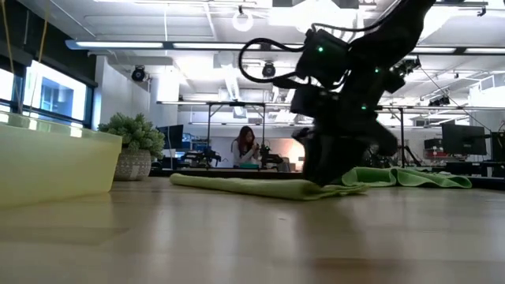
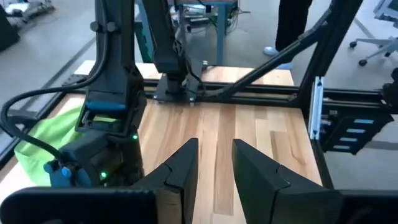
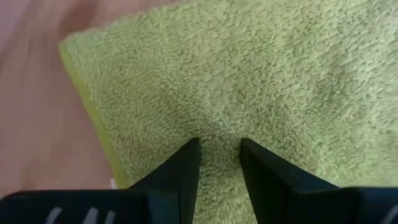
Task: Roll microfiber towels into tight, uniform cylinder then place into a basket
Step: Fold the light green towel
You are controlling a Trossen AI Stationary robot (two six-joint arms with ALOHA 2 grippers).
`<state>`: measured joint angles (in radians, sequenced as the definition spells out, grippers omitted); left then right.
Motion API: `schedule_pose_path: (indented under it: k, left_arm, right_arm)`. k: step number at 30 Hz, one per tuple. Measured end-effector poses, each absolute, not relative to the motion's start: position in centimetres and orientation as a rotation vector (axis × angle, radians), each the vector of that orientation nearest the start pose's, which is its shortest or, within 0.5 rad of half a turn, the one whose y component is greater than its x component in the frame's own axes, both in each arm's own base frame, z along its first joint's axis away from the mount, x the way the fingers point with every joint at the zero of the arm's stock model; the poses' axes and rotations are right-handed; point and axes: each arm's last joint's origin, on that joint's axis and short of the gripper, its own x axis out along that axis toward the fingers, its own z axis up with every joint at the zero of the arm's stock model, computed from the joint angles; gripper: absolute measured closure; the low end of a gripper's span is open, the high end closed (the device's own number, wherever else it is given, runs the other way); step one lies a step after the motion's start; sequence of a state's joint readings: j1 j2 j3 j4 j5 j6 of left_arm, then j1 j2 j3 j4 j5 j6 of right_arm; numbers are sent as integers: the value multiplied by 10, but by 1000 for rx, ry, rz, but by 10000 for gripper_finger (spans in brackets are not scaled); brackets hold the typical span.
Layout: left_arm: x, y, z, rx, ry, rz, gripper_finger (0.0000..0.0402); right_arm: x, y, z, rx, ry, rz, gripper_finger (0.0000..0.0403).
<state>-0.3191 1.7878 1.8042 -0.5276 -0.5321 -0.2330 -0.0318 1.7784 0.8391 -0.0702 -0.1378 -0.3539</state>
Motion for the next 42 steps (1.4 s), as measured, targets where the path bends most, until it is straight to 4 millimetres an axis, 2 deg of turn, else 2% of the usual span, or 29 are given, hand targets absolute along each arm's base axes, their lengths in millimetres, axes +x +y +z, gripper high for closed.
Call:
schedule_pose_path:
  k: [5, 9, 14, 19, 29, 33, 37, 42]
  left_arm:
    - [382, -110, 381, -58, 448, 279, 314]
    - [382, -110, 381, 3, 456, 268, 314]
    - [385, -106, 380, 30, 457, 275, 314]
    - [389, -98, 382, -5, 425, 293, 314]
    - [396, -81, 387, -39, 371, 327, 314]
    - [397, -78, 389, -46, 358, 336, 314]
    - [401, -72, 399, -74, 244, 368, 314]
    - [403, -70, 399, 16, 265, 310, 314]
  right_arm:
    - [333, -6, 109, 27, 886, 126, 289]
    - [335, -6, 113, 97, 847, 113, 289]
    - [332, -6, 140, 13, 765, 150, 289]
    - [331, -9, 154, -100, 707, 157, 289]
    - [331, -16, 156, -371, 701, 136, 289]
    - [333, -20, 158, -303, 671, 83, 289]
    - [337, -25, 163, -235, 605, 34, 289]
    - [342, -29, 171, -233, 512, 9, 289]
